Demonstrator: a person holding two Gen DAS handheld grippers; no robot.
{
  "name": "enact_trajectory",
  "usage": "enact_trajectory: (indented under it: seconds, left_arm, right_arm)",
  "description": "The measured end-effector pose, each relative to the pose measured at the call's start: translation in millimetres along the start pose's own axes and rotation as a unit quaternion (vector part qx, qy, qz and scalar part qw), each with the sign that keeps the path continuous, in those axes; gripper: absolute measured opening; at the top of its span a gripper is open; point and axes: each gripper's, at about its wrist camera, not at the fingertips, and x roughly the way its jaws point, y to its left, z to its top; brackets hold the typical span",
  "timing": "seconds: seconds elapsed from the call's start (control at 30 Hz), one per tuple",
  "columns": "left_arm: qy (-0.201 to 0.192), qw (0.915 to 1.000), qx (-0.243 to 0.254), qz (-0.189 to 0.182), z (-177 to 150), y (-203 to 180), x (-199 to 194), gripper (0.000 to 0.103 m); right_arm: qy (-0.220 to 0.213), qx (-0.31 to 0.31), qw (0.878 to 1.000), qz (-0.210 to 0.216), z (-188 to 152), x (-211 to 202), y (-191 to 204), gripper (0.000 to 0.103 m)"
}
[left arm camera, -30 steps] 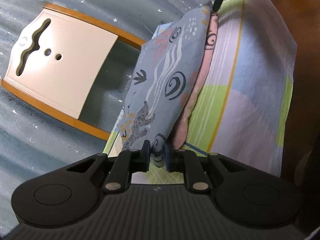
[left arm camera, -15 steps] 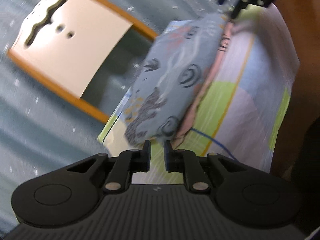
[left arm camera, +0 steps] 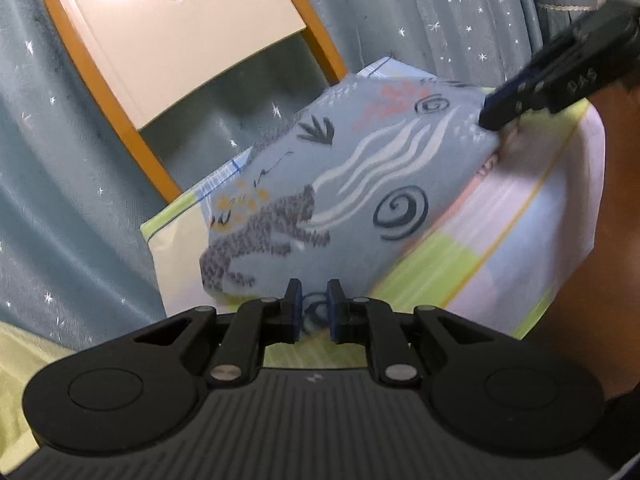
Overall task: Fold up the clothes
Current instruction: 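Lower the pants bundle onto the bedsheet and open both grippers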
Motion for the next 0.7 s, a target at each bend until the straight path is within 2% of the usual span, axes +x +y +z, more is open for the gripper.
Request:
enact_trajectory:
  seconds: [0.17, 0.33, 0.43, 0.7]
  left_arm:
    - [-0.006, 0.9998, -0.02, 0.006, 5, 7, -9, 0.012]
    - [-0.01, 0.9953, -0.092, -0.028, 17, 17, -4, 0.012]
    - [0.014, 0.9951, -0.094, -0.026, 12, 13, 9, 0.011]
    - [0.017, 0.9946, -0.101, -0.02, 11, 13, 11, 0.01]
  right_arm:
    - [0.005, -0.012, 1.0, -0.01, 2, -6, -2, 0.026]
    - [-0.007, 0.014, 1.0, -0.021, 8, -7, -8, 0.027]
    - [-0.002, 0.037, 0.999, -0.015, -1, 2, -15, 0.027]
    - [-0.004, 0.06, 0.998, -0.013, -3, 7, -26, 0.03]
